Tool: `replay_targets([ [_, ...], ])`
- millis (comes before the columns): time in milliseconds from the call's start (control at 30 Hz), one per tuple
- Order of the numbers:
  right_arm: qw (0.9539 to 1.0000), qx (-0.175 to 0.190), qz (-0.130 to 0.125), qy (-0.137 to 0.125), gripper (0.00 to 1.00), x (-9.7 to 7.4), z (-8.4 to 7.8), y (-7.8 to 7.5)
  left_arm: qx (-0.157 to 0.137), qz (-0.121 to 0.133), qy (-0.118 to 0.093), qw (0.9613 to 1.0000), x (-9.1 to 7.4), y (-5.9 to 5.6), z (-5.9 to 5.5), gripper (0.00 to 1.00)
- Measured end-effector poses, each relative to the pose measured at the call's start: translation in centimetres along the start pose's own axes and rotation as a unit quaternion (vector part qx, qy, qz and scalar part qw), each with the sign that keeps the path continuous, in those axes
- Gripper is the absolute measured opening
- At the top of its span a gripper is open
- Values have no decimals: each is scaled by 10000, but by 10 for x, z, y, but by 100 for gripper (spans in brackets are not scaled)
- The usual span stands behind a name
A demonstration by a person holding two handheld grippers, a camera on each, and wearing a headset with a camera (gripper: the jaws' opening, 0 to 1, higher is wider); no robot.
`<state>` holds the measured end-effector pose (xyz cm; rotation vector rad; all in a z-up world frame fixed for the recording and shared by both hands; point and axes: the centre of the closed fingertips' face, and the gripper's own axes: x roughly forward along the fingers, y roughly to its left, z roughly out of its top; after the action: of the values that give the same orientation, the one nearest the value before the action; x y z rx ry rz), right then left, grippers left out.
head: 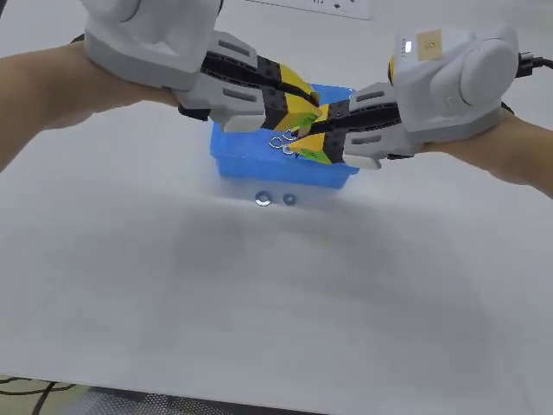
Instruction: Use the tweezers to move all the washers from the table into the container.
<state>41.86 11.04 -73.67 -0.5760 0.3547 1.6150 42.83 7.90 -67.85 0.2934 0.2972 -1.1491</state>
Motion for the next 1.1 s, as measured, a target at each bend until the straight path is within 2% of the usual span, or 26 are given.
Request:
replay_targets([
  [33,10000,-2,1,0,8,0,0,0,181,20,15,9998,0,1,0,7],
  [100,10000,-35,-2,-2,8,0,1,0,142,-70,5,9999,0,-2,0,6],
  [133,10000,-42,3,-8,8,0,2,1,269,-51,-3,9996,-1,-2,1,6],
  [233,10000,-87,-1,-32,9,0,5,2,259,-52,-34,9996,-2,-2,3,5],
  [333,9998,-190,-69,-23,10,-1,8,1,395,-26,-43,9992,-4,-2,5,5],
  [533,9998,-92,-150,-58,13,-3,11,-1,449,66,-54,9990,-7,-1,7,5],
  [667,9997,-42,-237,-102,22,-6,15,-2,455,160,-104,9988,-12,1,12,5],
  [867,9993,19,-362,-81,27,-14,14,-1,445,301,-159,9984,-21,2,16,5],
  [1100,9971,164,-635,-394,33,-35,18,4,386,428,-244,9980,-37,-10,21,5],
])
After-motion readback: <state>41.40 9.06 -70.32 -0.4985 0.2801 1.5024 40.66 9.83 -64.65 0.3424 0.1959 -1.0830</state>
